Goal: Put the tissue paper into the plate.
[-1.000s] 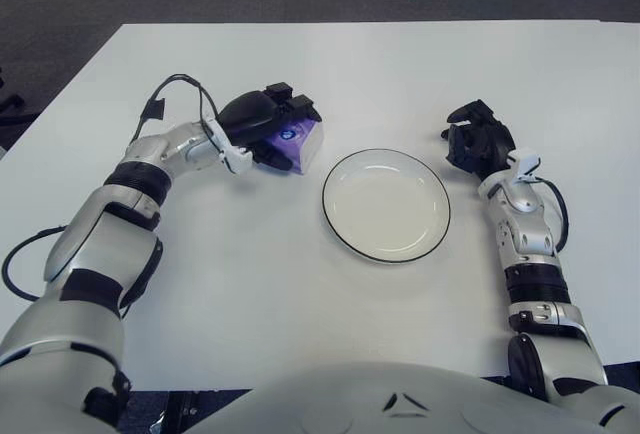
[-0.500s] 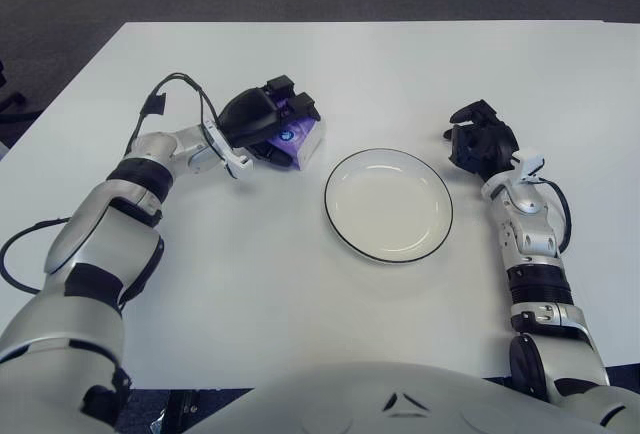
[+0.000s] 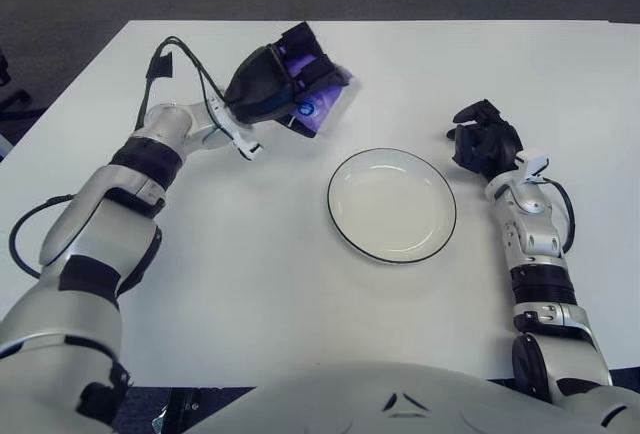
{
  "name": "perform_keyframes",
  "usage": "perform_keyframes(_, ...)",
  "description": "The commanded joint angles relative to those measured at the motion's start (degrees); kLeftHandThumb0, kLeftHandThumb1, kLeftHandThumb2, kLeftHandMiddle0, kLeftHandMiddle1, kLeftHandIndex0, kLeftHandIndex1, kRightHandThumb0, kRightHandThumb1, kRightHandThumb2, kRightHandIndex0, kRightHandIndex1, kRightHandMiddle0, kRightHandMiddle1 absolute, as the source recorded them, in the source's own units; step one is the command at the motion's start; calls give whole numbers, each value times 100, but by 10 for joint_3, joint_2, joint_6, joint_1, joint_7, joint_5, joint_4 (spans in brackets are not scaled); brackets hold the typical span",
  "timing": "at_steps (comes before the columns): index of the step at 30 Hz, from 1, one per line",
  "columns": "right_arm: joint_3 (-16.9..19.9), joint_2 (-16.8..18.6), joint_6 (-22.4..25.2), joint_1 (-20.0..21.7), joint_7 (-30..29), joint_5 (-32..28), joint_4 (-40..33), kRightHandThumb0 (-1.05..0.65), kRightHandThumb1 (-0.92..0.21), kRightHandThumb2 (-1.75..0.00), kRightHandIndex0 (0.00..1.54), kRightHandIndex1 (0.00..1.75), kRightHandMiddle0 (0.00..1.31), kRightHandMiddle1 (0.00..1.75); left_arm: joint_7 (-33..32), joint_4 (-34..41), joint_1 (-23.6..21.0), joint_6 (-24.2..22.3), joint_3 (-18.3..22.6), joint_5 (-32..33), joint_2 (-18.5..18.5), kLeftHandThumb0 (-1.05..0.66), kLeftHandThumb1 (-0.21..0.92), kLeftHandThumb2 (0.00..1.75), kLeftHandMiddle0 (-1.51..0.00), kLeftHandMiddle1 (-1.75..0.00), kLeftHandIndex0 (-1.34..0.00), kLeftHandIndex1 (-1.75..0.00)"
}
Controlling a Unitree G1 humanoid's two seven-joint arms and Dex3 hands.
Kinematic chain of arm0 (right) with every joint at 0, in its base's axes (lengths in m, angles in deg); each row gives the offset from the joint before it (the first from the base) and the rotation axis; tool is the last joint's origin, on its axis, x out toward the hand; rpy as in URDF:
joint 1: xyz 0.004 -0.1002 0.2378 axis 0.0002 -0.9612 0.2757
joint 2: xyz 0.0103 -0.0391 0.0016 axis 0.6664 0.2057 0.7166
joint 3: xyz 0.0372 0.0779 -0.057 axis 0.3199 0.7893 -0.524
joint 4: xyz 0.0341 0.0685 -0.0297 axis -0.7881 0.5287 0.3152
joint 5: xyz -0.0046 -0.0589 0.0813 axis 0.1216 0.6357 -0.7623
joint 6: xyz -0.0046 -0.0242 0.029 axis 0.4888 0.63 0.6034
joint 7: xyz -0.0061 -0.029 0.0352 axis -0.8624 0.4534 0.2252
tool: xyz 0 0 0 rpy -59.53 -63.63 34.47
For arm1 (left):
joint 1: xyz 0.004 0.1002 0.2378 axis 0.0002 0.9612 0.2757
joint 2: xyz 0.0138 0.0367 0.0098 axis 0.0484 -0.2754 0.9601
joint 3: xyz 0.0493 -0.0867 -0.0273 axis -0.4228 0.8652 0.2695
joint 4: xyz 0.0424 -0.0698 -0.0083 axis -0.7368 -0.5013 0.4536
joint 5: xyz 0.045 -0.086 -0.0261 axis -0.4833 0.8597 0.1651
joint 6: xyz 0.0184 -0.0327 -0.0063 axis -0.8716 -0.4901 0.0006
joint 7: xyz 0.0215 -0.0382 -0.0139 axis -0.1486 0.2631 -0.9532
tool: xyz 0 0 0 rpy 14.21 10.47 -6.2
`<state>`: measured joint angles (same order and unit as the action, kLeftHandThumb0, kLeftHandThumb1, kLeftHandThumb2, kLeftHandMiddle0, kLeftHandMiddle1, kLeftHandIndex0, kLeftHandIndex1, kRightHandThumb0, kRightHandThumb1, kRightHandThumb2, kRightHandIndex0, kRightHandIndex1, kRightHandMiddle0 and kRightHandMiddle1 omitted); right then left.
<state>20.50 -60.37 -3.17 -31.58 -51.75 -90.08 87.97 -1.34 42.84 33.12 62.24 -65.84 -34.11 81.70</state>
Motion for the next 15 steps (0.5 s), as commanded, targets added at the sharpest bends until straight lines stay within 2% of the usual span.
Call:
perform_keyframes(1, -5, 15, 26, -40, 1, -1, 42, -1, -53, -106, 43, 170, 30, 175, 7, 16, -9, 40, -1, 18, -26, 40, 56, 97, -44, -172, -55, -175)
perform_keyframes(6, -5, 15, 27, -37, 1, -1, 44, -1, -53, -106, 43, 170, 30, 175, 19, 10, -16, 83, -14, 27, -71, 40, 55, 98, -45, -171, -57, -175)
perform_keyframes(9, -5, 16, 29, -36, -1, 0, 45, -1, -53, -106, 43, 170, 29, 175, 9, 17, -15, 86, -23, 7, -96, 40, 55, 99, -46, -171, -58, -175)
perform_keyframes(15, -6, 16, 40, -33, -7, 1, 43, -1, -53, -106, 43, 170, 29, 175, -14, 28, -15, 98, -31, -17, -120, 40, 54, 99, -46, -171, -58, -175)
